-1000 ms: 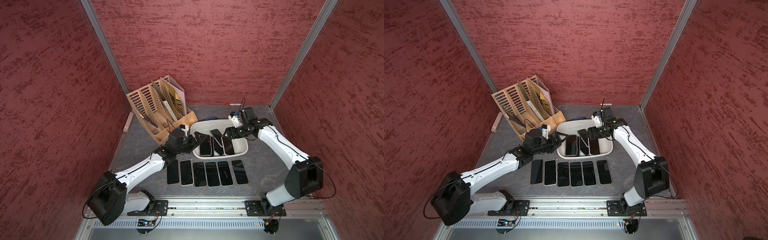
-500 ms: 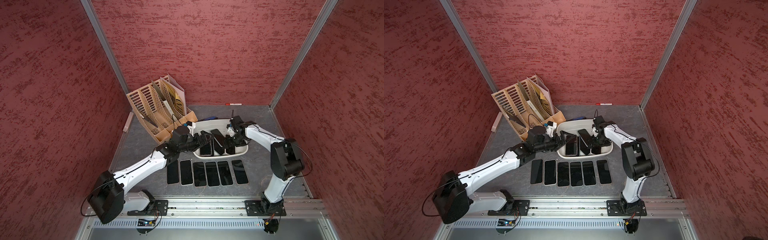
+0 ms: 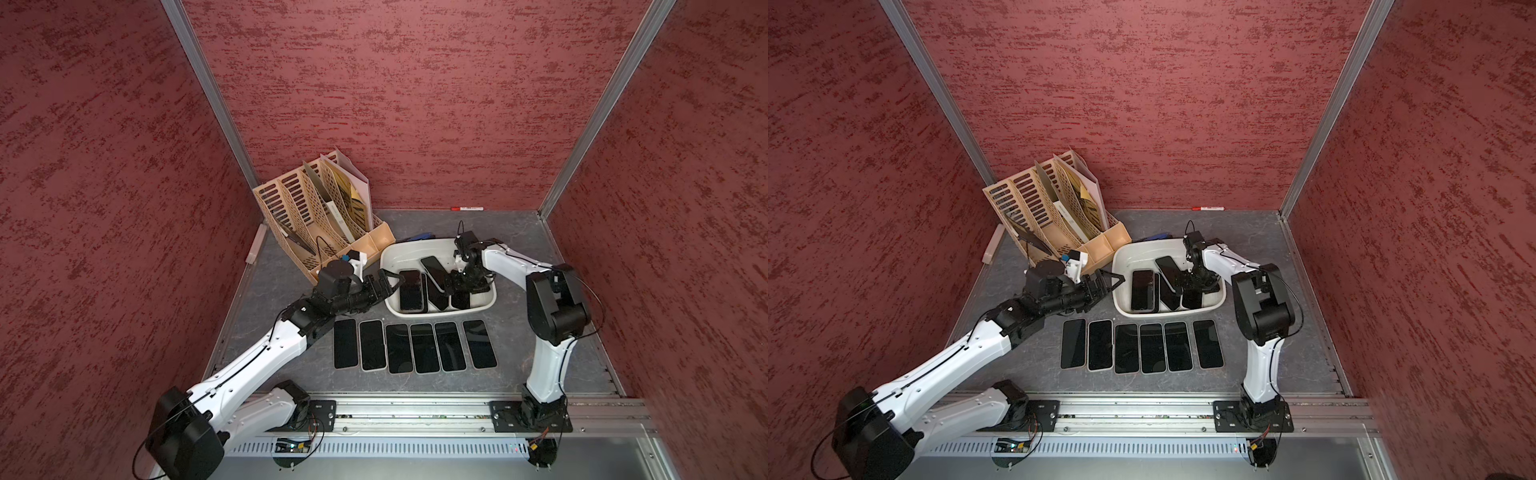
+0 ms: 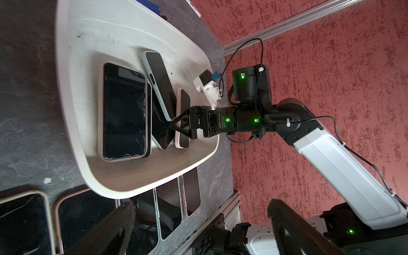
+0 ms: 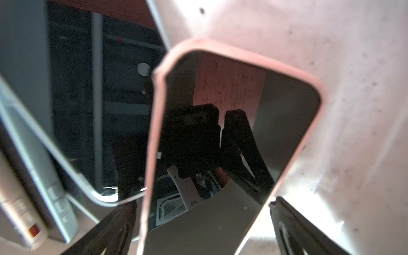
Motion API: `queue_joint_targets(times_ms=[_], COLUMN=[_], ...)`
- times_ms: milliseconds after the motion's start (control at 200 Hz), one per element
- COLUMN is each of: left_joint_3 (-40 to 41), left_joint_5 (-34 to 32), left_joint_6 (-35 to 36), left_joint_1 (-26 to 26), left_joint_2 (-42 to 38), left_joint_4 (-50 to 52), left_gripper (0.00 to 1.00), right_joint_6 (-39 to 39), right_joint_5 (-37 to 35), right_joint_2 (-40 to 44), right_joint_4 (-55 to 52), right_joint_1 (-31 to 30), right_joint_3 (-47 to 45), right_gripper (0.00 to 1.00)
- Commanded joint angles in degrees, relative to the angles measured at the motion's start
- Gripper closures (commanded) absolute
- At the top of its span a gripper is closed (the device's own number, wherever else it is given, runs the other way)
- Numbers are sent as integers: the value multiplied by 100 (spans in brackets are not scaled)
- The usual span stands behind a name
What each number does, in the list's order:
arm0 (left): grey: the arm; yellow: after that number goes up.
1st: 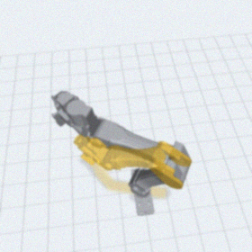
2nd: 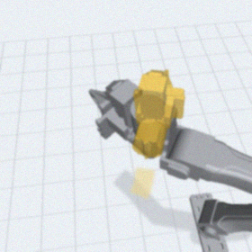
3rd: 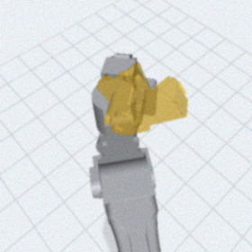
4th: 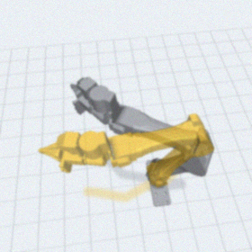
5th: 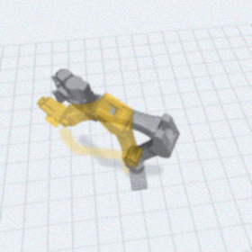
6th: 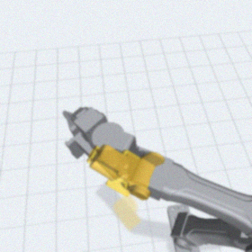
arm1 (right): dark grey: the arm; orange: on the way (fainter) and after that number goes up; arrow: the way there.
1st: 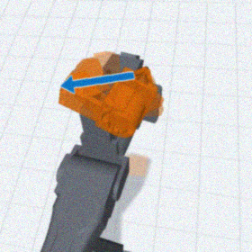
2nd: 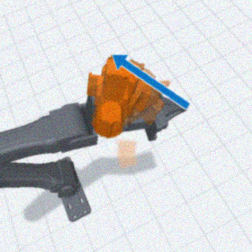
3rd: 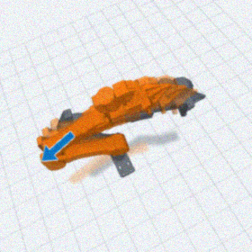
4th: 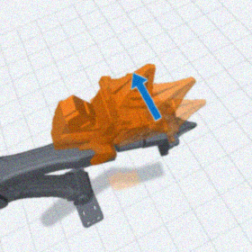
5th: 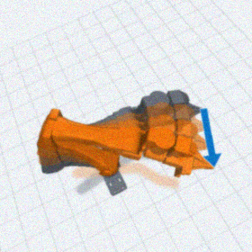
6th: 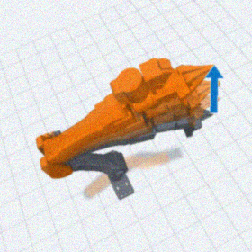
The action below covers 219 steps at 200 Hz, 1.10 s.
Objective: Take the phone out of the storage box
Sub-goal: Pick up the phone from the storage box.
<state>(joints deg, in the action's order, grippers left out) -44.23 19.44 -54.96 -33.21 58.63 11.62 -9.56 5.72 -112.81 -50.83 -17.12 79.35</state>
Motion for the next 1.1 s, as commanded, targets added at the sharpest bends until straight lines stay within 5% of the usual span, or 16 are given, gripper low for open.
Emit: queue_joint_targets(times_ms=[0,291,501,726,1092], left_joint_3=[46,29,-103,26,361], left_joint_5=[86,239,272,244,121], left_joint_6=[196,248,373,354,191], left_joint_1=[117,262,302,307,116], left_joint_2=[-226,-333,-376,-540,-587], left_joint_4=[345,555,850,838,-25], left_gripper=[0,0,0,0,0], right_joint_6=[-93,-94,-70,-111,-114], right_joint_5=[-391,308,379,211,687], right_joint_2=[-155,-478,-446,384,1474], right_joint_4=[34,317,319,570,745], right_joint_1=[91,96,95,91,54], right_joint_3=[86,34,79,-113,-60], right_gripper=[2,4,18,29,34])
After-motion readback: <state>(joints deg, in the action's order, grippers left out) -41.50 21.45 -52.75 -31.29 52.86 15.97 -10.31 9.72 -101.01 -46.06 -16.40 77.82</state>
